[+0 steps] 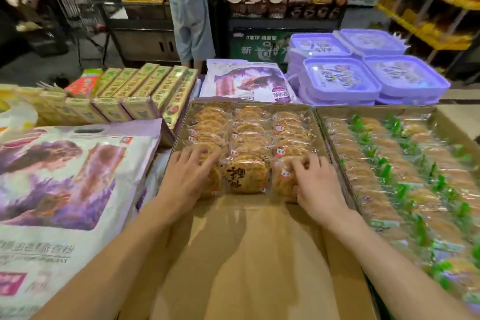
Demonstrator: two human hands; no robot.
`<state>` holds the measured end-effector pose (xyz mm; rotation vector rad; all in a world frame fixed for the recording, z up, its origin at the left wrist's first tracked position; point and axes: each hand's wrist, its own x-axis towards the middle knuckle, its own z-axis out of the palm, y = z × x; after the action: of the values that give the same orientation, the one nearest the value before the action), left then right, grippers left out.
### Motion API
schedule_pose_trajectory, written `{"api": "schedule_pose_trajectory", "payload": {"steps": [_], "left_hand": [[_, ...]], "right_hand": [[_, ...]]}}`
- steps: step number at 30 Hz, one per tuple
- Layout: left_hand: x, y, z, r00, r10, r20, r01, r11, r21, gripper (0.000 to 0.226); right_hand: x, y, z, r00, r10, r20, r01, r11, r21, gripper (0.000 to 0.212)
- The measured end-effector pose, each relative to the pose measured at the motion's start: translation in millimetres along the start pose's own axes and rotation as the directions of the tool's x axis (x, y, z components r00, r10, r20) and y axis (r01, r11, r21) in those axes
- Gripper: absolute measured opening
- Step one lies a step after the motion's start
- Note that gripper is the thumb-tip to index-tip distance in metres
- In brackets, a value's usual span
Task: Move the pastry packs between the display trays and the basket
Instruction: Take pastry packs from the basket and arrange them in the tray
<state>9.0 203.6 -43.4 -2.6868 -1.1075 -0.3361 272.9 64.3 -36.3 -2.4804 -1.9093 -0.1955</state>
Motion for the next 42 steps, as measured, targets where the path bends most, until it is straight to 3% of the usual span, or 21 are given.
{"api": "schedule_pose_trajectory", "payload": {"steps": [2, 6, 9, 16, 21, 24, 28, 33, 36, 39, 42], "left_hand": [[-5, 5, 11, 1.000, -0.017, 0.002, 0.017, 1.000, 0.003, 0.090], [-5, 4, 30, 0.986, -0.040, 0.163, 0.044, 0.999, -0.020, 0.122], [3, 1, 25, 0.972, 0.011, 0.234, -0.006, 1.000, -0.022, 0.119], [14, -11, 13, 0.964, 0.150, 0.221, -0.145, 0.989, -0.039, 0.117], [13, -3, 4, 0.963, 0.111, 0.246, -0.120, 0.993, 0.021, 0.109], [7, -1, -1, 0.961, 0.022, 0.275, -0.032, 0.999, 0.031, 0.107], [-13, 1, -20, 0.976, -0.061, 0.209, 0.083, 0.992, -0.096, 0.108], [-100, 2, -65, 0.984, -0.174, -0.049, 0.152, 0.944, -0.292, 0.079], [-189, 6, -87, 0.917, -0.364, -0.166, 0.314, 0.912, -0.266, 0.061], [-302, 16, -111, 0.795, -0.594, -0.121, 0.563, 0.798, -0.217, 0.060], [-421, 42, -142, 0.626, -0.779, -0.035, 0.771, 0.625, -0.117, 0.062]], "right_hand": [[-4, 0, 7, 0.999, -0.009, -0.031, 0.009, 1.000, -0.026, 0.085], [-5, -7, 10, 0.990, -0.057, 0.129, 0.065, 0.996, -0.056, 0.109], [-4, -11, 14, 0.986, -0.042, 0.161, 0.057, 0.994, -0.092, 0.109], [-2, -10, 27, 1.000, 0.002, 0.020, 0.001, 0.987, -0.163, 0.111], [-6, -26, 20, 0.997, 0.064, 0.037, -0.058, 0.987, -0.149, 0.103], [-12, -29, 12, 0.994, 0.096, 0.061, -0.088, 0.987, -0.133, 0.101], [-32, -43, -11, 0.997, 0.075, 0.033, -0.074, 0.997, -0.019, 0.095], [-66, -81, -46, 0.979, -0.120, -0.167, 0.144, 0.979, 0.143, 0.081], [-88, -125, -62, 0.929, -0.253, -0.269, 0.331, 0.894, 0.303, 0.070], [-127, -183, -66, 0.847, -0.450, -0.284, 0.532, 0.734, 0.423, 0.064], [-177, -248, -60, 0.714, -0.626, -0.312, 0.687, 0.541, 0.486, 0.056]]}}
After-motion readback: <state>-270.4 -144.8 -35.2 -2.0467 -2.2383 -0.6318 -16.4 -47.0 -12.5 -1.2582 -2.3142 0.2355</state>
